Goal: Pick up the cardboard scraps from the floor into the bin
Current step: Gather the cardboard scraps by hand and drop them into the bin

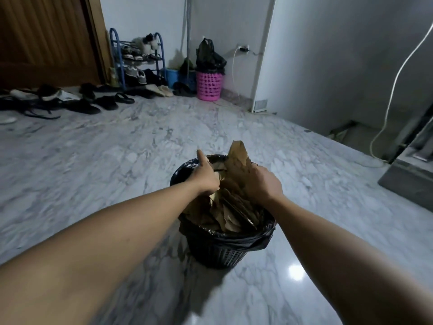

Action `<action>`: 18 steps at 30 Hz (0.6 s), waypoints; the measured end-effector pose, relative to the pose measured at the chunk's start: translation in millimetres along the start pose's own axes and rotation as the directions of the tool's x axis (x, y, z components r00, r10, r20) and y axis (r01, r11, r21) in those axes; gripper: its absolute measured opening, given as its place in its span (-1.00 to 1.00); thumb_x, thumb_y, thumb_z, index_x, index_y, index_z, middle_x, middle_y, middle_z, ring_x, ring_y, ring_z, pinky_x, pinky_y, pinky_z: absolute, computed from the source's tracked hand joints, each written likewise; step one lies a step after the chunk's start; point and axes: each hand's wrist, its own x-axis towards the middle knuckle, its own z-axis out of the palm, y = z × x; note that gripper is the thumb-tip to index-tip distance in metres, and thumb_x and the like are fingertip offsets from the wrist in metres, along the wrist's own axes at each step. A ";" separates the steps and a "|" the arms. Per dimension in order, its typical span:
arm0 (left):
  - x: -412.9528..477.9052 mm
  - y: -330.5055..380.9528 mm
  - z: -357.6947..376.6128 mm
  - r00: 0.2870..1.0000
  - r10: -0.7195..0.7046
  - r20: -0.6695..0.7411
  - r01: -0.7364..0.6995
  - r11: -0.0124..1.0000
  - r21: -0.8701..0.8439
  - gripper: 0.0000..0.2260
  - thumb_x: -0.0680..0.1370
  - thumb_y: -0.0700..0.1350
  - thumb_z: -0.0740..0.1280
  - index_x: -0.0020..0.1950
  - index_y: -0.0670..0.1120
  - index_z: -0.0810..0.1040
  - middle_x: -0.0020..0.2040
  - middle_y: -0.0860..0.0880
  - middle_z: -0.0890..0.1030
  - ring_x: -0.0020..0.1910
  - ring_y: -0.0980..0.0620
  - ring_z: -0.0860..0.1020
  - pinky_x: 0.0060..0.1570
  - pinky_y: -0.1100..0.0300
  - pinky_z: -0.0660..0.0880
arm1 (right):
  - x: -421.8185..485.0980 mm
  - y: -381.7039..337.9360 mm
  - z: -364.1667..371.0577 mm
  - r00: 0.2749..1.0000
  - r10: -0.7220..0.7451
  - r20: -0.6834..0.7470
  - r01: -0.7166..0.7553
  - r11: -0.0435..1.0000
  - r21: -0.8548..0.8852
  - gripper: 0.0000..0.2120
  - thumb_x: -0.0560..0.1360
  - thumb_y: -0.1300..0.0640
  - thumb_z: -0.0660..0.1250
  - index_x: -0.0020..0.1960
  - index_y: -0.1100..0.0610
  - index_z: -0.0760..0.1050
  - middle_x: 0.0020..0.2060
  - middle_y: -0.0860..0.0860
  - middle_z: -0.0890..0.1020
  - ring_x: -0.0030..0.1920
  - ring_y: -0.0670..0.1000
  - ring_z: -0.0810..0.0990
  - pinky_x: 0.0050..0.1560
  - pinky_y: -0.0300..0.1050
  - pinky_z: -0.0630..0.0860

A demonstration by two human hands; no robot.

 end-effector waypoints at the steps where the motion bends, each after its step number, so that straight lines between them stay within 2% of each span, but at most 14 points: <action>1: -0.4 -5.3 6.1 0.999 -0.011 0.031 0.009 0.999 0.046 -0.07 0.57 -0.16 0.25 0.49 -0.06 -0.54 0.32 -0.28 0.47 0.08 -0.21 0.56 -0.10 0.04 0.49 | -0.8 -1.2 1.0 0.999 -0.022 0.046 0.023 0.999 -0.037 -0.89 0.50 0.13 0.24 0.00 0.09 0.49 -0.15 0.02 0.58 -0.19 0.17 0.58 -0.28 -0.08 0.41; 4: -0.8 -13.6 23.6 0.975 -0.120 0.188 0.087 0.981 0.176 -0.01 0.52 -0.12 0.30 0.47 -0.11 -0.55 0.40 -0.26 0.42 0.22 -0.23 0.53 0.17 -0.01 0.51 | -9.1 -1.8 8.8 0.987 -0.054 0.150 0.077 0.985 -0.155 -0.79 0.54 0.14 0.22 0.14 0.13 0.51 -0.06 0.10 0.52 -0.13 0.18 0.55 -0.23 -0.05 0.40; 5: -0.5 -15.2 26.4 0.959 -0.167 0.230 0.094 0.950 0.298 -0.02 0.53 -0.04 0.33 0.51 -0.16 -0.48 0.46 -0.25 0.37 0.30 -0.24 0.48 0.26 -0.04 0.46 | -11.3 -3.3 10.7 0.984 -0.042 0.172 0.073 0.982 -0.176 -0.78 0.54 0.17 0.20 0.16 0.15 0.51 -0.08 0.10 0.52 -0.17 0.17 0.52 -0.23 -0.04 0.42; 7: -3.4 -17.1 27.1 0.946 -0.208 0.249 0.030 0.820 0.571 -0.12 0.56 0.24 0.27 0.60 -0.18 -0.16 0.53 -0.20 0.28 0.44 -0.25 0.35 0.37 -0.07 0.36 | -11.1 -4.9 16.9 0.970 -0.016 0.244 0.062 0.981 -0.183 -0.79 0.55 0.24 0.16 0.10 0.20 0.52 -0.08 0.13 0.58 -0.16 0.18 0.54 -0.19 0.00 0.46; 9: -9.4 -19.1 27.5 0.956 -0.185 0.229 -0.029 0.714 0.700 -0.19 0.56 0.37 0.14 0.61 -0.14 0.05 0.57 -0.14 0.21 0.49 -0.19 0.29 0.36 -0.04 0.33 | -10.4 -5.8 26.8 0.949 0.007 0.314 0.046 0.986 -0.161 -0.78 0.56 0.26 0.14 0.06 0.20 0.55 -0.01 0.15 0.62 -0.04 0.21 0.62 -0.09 0.05 0.53; 12: -8.4 -25.1 33.0 0.973 -0.166 0.160 -0.002 0.688 0.726 -0.10 0.53 0.41 0.12 0.59 -0.23 0.02 0.55 -0.17 0.25 0.46 -0.18 0.35 0.29 0.02 0.38 | -10.7 -8.2 37.9 0.927 0.003 0.375 0.047 0.991 -0.122 -0.76 0.57 0.25 0.15 0.09 0.20 0.57 0.01 0.16 0.63 0.02 0.21 0.63 -0.05 0.03 0.54; 15: -5.1 -28.1 37.2 0.986 -0.133 0.105 0.025 0.731 0.682 -0.04 0.51 0.43 0.15 0.59 -0.27 -0.01 0.54 -0.20 0.23 0.41 -0.21 0.39 0.21 0.00 0.43 | -4.4 -9.3 36.2 0.877 -0.022 0.479 0.075 0.993 -0.092 -0.80 0.57 0.22 0.21 0.09 0.24 0.57 -0.16 0.08 0.54 -0.12 0.15 0.56 -0.12 -0.06 0.48; 18: -0.4 -28.3 31.4 0.997 0.065 0.039 -0.075 0.766 0.638 -0.13 0.52 0.40 0.15 0.57 -0.21 0.09 0.49 -0.18 0.30 0.35 -0.22 0.44 0.11 -0.05 0.46 | 1.8 -1.5 27.6 0.898 -0.038 0.439 0.055 0.998 -0.027 -0.87 0.47 0.14 0.33 -0.05 0.18 0.56 -0.24 0.05 0.53 -0.17 0.12 0.57 -0.13 -0.01 0.58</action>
